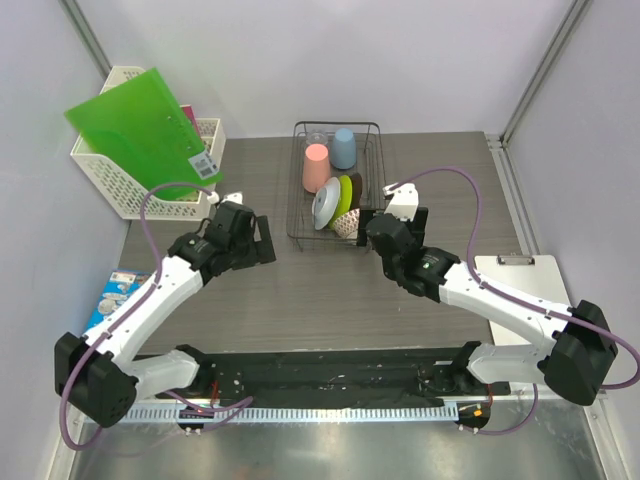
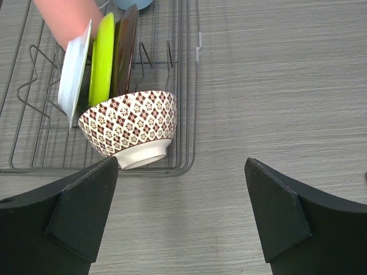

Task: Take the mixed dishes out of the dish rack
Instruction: Pick up the plate from the dish rack.

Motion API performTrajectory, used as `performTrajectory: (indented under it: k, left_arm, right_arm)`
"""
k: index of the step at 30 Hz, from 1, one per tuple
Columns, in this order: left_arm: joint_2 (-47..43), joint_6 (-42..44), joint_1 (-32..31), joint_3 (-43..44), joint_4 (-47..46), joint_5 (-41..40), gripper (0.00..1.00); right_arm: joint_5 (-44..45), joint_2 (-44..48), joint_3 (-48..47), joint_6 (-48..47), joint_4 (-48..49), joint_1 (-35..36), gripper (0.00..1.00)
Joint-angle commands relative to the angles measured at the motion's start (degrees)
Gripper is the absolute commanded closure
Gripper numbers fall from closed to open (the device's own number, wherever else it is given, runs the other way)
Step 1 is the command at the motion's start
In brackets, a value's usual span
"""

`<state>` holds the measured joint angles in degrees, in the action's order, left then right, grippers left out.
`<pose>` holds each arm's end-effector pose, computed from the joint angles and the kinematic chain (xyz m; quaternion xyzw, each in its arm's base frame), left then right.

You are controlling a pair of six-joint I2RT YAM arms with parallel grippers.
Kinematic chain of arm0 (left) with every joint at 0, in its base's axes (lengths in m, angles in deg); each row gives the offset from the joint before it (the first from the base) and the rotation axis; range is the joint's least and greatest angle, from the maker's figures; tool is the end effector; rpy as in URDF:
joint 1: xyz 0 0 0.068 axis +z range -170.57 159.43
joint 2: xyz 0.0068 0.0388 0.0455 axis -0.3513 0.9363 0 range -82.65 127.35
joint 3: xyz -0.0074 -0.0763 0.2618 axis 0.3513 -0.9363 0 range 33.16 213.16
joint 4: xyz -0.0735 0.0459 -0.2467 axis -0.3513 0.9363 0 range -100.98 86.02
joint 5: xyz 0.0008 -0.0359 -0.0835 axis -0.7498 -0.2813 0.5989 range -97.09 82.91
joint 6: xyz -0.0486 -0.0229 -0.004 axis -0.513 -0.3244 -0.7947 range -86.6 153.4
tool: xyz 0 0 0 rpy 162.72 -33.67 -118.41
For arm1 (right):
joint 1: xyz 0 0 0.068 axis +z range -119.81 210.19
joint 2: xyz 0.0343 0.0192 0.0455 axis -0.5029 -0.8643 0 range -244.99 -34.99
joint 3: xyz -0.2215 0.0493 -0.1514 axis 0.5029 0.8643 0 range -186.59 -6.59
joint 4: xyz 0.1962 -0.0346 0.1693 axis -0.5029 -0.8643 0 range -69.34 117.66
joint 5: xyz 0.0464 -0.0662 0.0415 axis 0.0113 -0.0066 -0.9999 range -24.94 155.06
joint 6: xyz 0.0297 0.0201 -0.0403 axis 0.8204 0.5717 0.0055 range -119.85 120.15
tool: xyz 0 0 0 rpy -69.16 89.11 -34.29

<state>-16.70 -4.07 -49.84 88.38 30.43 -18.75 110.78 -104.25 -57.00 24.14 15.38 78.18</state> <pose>0.2052 -0.1067 0.2820 -0.1001 0.9363 -0.0973 0.3224 0.1946 0.1778 0.2869 0.0199 0.8246 -0.0076 0.5653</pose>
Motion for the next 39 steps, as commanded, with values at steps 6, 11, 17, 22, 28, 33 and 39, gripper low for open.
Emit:
performTrajectory:
  k: [6,11,17,22,28,33,39]
  left_arm:
    - [0.0,-0.6,-0.2,3.5,-2.1,-2.7,0.07]
    - [5.4,-0.9,-0.3,10.6,-5.5,-10.8,0.14]
    - [19.0,9.0,-5.3,25.7,-5.6,-20.7,0.22]
    - [31.0,19.4,-11.8,37.9,-5.8,-34.1,0.26]
    - [42.2,25.0,-14.4,44.2,-7.0,-39.7,0.27]
    - [48.2,26.6,-15.5,47.9,-7.4,-40.2,0.28]
    - [51.2,26.8,-16.5,50.2,-8.0,-40.2,0.28]
  right_arm:
    - [0.6,0.9,-0.1,1.1,1.9,0.3,0.03]
    - [0.3,2.4,0.8,1.1,3.4,0.3,0.03]
    - [0.7,5.9,1.1,-0.7,3.7,0.4,0.03]
    - [1.2,8.9,1.8,-1.4,3.0,0.3,0.03]
    - [1.7,12.3,2.9,-0.9,0.9,0.3,0.03]
    - [1.6,13.9,4.5,-0.9,1.0,0.3,0.03]
    - [-0.4,14.3,5.1,-0.3,1.0,0.2,0.03]
